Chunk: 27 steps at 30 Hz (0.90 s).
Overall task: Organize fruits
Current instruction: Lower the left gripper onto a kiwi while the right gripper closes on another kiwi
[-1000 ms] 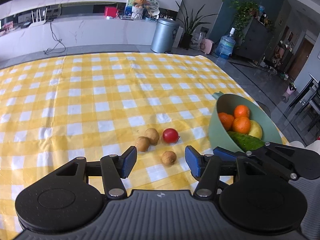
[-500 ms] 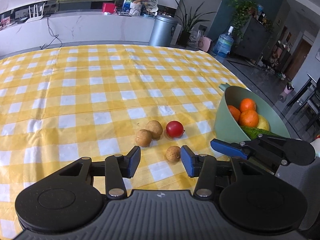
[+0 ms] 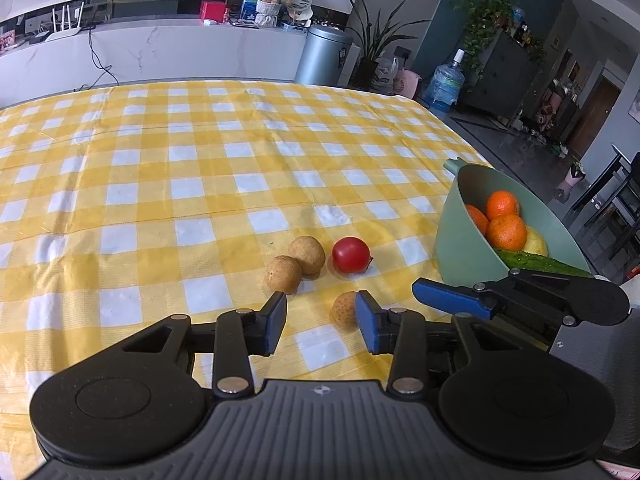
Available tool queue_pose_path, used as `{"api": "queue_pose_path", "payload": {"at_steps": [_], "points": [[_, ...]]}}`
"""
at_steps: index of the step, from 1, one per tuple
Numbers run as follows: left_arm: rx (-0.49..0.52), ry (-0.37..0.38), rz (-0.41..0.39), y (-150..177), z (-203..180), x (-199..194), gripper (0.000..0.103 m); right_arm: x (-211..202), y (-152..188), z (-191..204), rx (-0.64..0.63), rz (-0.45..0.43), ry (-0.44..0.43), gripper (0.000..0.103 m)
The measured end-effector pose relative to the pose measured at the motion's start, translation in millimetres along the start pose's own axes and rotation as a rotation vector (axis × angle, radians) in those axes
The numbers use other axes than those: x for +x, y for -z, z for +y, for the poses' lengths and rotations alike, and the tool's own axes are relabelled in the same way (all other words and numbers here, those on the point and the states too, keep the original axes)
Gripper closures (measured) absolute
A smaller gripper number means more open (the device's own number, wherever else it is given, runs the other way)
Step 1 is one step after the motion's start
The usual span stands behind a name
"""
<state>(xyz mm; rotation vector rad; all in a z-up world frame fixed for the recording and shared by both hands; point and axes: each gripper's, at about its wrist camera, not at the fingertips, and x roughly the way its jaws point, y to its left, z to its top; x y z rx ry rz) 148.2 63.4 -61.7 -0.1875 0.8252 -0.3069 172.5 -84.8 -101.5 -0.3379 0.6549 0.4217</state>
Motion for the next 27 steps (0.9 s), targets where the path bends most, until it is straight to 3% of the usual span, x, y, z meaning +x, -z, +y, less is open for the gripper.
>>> {"api": "queue_pose_path", "payload": {"at_steps": [3, 9, 18, 27], "points": [[-0.005, -0.01, 0.002, -1, 0, 5, 0.06, 2, 1, 3, -0.015, 0.004, 0.019, 0.073], [-0.044, -0.056, -0.028, -5, 9, 10, 0.06, 7, 0, 3, 0.022, 0.006, -0.027, 0.073], [-0.011, -0.093, -0.02, -3, 9, 23, 0.061, 23, -1, -1, 0.088, 0.022, -0.06, 0.074], [0.005, -0.109, -0.017, -3, 8, 30, 0.072, 26, -1, -6, 0.117, 0.027, -0.093, 0.082]]}}
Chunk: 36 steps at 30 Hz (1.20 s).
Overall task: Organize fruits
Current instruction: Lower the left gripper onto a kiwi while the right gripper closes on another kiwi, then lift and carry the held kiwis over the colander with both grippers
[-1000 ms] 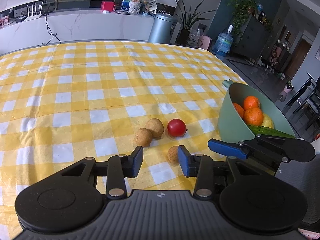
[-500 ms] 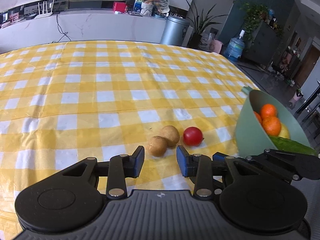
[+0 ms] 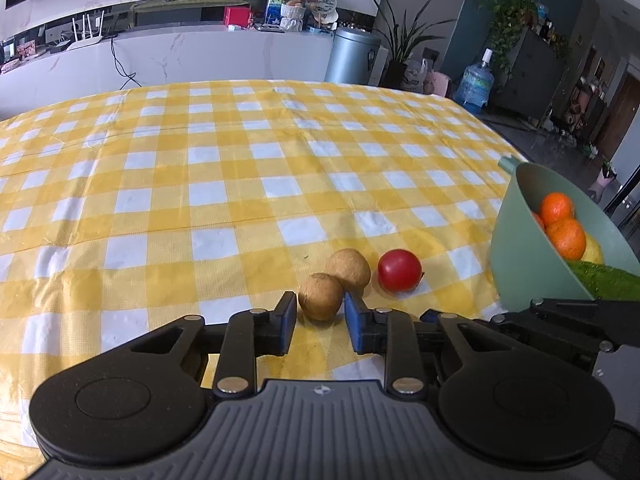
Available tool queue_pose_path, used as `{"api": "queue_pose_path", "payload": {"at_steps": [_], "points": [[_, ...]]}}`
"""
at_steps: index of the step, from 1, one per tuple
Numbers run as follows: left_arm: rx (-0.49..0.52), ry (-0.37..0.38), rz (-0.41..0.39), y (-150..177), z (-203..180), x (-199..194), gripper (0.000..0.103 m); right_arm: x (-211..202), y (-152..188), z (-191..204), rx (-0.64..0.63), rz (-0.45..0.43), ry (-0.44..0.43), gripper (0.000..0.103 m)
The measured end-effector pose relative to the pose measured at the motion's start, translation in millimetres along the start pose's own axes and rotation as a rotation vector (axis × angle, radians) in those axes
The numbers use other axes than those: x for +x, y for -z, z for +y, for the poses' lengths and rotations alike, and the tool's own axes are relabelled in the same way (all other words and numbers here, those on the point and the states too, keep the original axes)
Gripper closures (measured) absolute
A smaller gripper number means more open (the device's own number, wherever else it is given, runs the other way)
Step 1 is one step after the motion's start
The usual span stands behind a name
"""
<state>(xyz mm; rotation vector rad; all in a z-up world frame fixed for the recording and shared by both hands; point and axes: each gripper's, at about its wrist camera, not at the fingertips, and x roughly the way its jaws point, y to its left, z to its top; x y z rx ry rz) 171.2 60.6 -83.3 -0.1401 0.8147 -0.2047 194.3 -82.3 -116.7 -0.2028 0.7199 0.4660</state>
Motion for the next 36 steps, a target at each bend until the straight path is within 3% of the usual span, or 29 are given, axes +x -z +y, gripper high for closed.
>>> {"api": "queue_pose_path", "payload": {"at_steps": [4, 15, 28, 36], "points": [[-0.006, 0.003, 0.002, 0, 1, 0, 0.077, 0, 0, 0, 0.005, -0.002, -0.002, 0.082], [-0.023, -0.01, -0.033, -3, 0, -14, 0.078, -14, 1, 1, -0.005, -0.049, 0.001, 0.083], [-0.014, -0.044, -0.063, -7, -11, -44, 0.078, -54, -1, 6, -0.045, -0.125, 0.01, 0.083], [-0.008, -0.04, -0.135, -18, -25, -73, 0.078, -87, -3, 3, -0.036, -0.183, 0.017, 0.083]]}}
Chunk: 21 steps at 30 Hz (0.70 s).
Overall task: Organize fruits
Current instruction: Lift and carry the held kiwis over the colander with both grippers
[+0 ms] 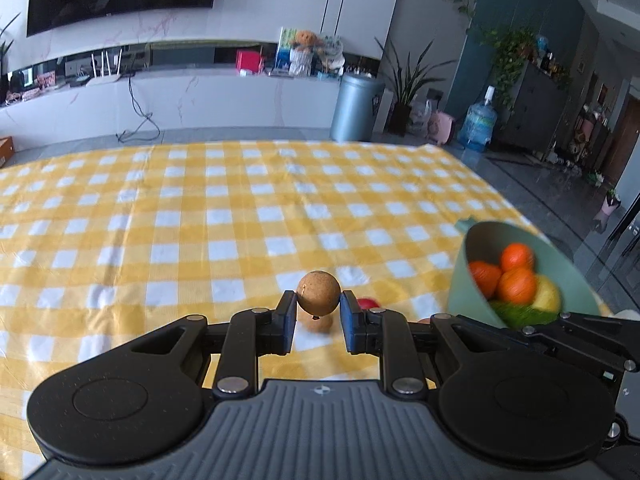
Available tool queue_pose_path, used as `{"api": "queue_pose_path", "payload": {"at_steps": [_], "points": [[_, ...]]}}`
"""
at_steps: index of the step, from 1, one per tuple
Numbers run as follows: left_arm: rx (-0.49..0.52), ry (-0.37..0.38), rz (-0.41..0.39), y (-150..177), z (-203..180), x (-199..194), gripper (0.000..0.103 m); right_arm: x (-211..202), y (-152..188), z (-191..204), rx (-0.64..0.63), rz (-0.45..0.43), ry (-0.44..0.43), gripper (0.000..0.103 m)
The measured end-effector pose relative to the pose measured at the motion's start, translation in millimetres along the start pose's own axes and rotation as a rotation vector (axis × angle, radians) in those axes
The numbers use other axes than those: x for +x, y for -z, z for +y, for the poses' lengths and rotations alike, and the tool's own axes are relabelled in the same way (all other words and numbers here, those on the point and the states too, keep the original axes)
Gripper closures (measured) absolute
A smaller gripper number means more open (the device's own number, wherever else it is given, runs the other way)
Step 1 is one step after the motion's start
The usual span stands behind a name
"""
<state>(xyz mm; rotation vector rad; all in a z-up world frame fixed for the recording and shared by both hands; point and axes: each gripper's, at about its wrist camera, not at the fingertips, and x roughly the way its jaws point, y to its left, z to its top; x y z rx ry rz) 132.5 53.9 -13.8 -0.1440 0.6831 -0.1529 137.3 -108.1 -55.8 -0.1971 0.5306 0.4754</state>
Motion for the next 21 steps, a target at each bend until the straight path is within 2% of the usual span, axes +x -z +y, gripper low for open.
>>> {"api": "queue_pose_path", "payload": {"at_steps": [13, 21], "points": [[0.055, 0.053, -0.082, -26, -58, -43, 0.078, -62, -12, -36, 0.062, -0.091, 0.073, 0.083], [0.094, 0.116, -0.077, -35, -96, -40, 0.078, -90, -16, -74, 0.077, -0.13, 0.144, 0.083]]}}
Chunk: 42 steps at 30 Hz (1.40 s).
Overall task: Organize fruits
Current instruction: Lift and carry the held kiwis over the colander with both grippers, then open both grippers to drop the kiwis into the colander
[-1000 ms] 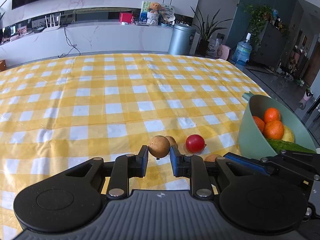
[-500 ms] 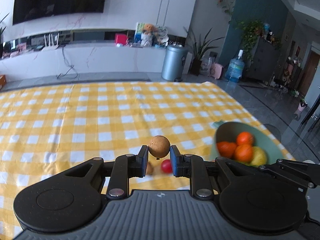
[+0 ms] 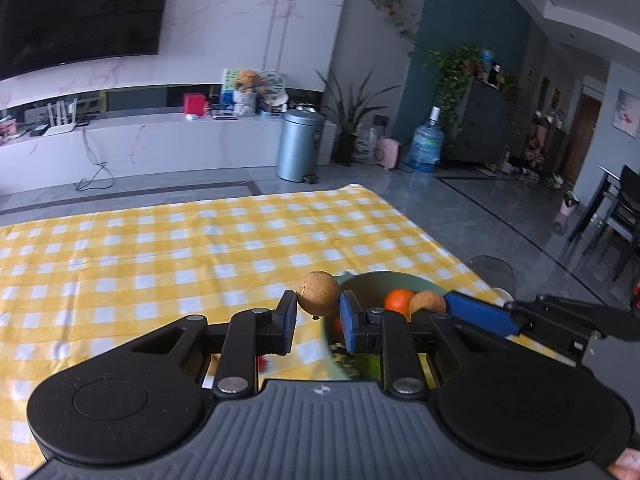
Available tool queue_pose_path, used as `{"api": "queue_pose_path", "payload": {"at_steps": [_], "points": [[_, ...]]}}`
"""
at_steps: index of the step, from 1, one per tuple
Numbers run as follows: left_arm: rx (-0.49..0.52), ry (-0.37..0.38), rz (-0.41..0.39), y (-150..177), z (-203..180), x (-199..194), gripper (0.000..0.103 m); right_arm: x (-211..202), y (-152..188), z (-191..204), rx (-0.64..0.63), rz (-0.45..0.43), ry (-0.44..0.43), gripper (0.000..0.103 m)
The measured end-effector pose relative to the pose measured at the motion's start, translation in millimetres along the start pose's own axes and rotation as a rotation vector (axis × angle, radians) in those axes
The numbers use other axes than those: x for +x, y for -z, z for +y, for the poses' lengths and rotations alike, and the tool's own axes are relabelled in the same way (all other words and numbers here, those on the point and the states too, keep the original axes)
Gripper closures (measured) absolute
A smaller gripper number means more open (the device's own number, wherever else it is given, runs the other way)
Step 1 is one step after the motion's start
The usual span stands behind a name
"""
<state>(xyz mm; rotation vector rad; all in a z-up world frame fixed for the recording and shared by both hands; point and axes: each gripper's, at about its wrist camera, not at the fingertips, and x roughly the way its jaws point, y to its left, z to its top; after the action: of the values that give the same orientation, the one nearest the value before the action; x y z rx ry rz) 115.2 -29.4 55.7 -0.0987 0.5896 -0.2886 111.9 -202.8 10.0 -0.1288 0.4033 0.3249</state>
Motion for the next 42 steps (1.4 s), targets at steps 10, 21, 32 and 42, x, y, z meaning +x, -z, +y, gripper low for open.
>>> {"api": "queue_pose_path", "payload": {"at_steps": [10, 21, 32, 42], "points": [[0.028, 0.069, 0.099, 4, -29, 43, 0.078, 11, 7, -51, 0.028, 0.074, 0.088, 0.083], [0.024, 0.071, 0.221, 15, -34, 88, 0.078, 48, 26, -83, 0.156, 0.213, 0.076, 0.083], [0.026, 0.063, 0.286, 23, -35, 107, 0.078, 71, 35, -85, 0.179, 0.309, 0.051, 0.083], [0.008, 0.074, 0.316, 27, -32, 114, 0.078, 76, 37, -81, 0.151, 0.342, 0.046, 0.082]]}}
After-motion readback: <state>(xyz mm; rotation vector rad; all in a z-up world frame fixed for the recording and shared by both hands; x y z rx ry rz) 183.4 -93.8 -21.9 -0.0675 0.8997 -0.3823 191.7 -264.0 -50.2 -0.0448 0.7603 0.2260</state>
